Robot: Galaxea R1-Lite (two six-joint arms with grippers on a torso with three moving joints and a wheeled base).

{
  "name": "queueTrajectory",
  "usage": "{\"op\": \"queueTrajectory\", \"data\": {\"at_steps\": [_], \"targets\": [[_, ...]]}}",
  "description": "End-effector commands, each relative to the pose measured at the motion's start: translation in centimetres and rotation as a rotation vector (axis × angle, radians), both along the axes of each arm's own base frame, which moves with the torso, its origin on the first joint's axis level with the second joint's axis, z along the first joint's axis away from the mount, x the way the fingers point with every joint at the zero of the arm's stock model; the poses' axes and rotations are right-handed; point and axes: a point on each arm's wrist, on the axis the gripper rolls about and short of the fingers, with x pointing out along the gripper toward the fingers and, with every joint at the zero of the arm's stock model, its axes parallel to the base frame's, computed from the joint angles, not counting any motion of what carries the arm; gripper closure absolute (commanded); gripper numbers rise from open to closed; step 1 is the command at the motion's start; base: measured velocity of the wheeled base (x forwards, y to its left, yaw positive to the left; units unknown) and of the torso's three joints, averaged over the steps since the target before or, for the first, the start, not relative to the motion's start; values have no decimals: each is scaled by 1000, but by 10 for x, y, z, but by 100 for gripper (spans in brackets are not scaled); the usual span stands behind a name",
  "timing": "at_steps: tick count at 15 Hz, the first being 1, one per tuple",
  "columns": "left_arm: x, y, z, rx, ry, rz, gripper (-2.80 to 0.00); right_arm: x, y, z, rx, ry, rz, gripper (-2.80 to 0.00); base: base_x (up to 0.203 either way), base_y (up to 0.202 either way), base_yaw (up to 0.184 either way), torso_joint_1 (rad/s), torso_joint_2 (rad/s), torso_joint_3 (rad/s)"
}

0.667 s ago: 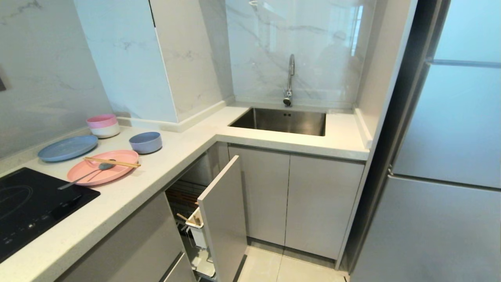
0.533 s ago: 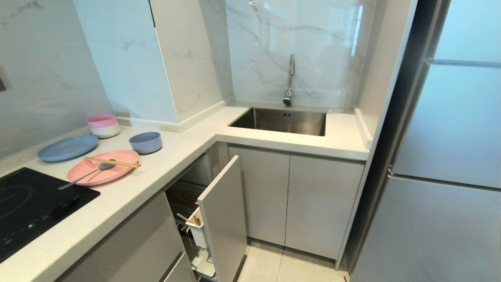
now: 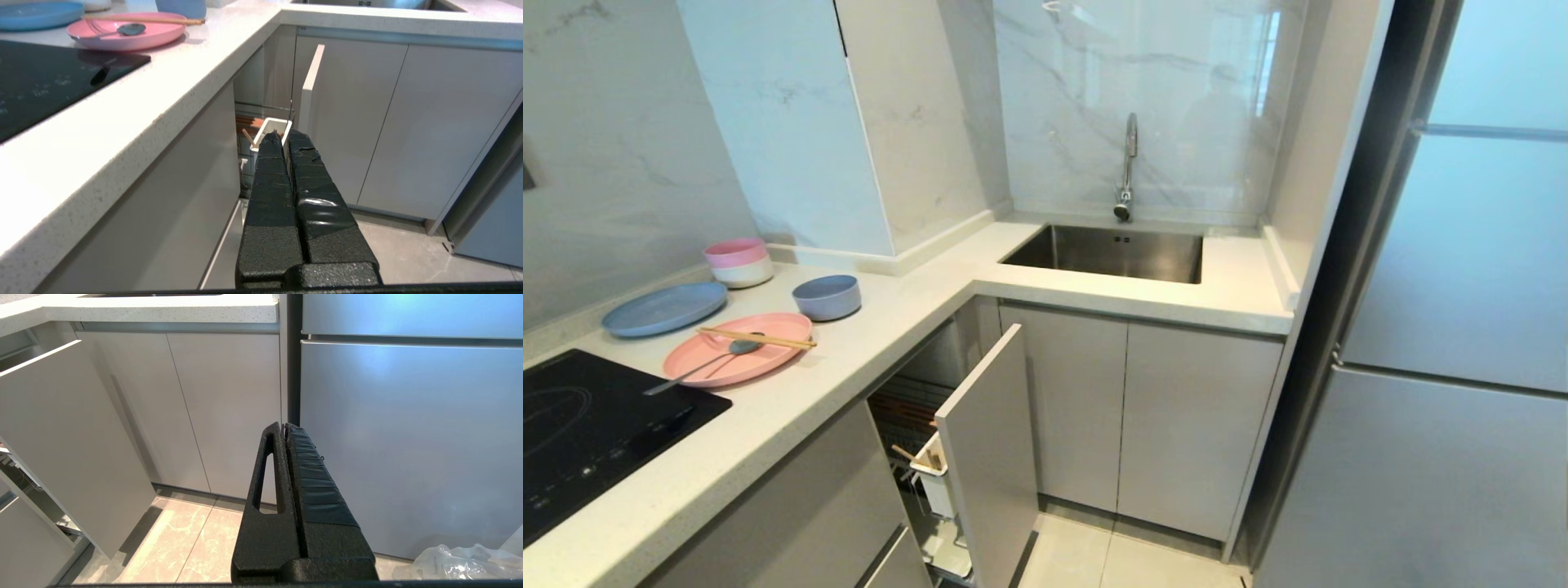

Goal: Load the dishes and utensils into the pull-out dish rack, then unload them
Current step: Open the cupboard

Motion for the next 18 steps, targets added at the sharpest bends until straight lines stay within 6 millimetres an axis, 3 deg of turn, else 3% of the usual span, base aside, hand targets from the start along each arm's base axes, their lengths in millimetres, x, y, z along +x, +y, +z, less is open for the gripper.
{"op": "queueTrajectory", "data": {"at_steps": [1, 6, 9, 12, 14, 16, 18], "targets": [[-1, 0, 5, 1, -23, 1, 0, 0, 0, 0, 0, 0, 0, 0, 0, 0, 0, 0, 0, 0], [-41, 0, 92, 4, -242, -1, 0, 0, 0, 0, 0, 0, 1, 0, 0, 0, 0, 0, 0, 0], [-57, 0, 168, 2, -241, 14, 0, 0, 0, 0, 0, 0, 0, 0, 0, 0, 0, 0, 0, 0], [-23, 1, 238, -1, -168, 16, 0, 0, 0, 0, 0, 0, -1, 0, 0, 0, 0, 0, 0, 0], [16, 1, 271, -4, -105, 13, 0, 0, 0, 0, 0, 0, 0, 0, 0, 0, 0, 0, 0, 0], [61, 0, 295, -13, -40, 3, 0, 0, 0, 0, 0, 0, 1, 0, 0, 0, 0, 0, 0, 0], [109, -1, 306, -18, 36, -1, 0, 0, 0, 0, 0, 0, 0, 0, 0, 0, 0, 0, 0, 0]]}}
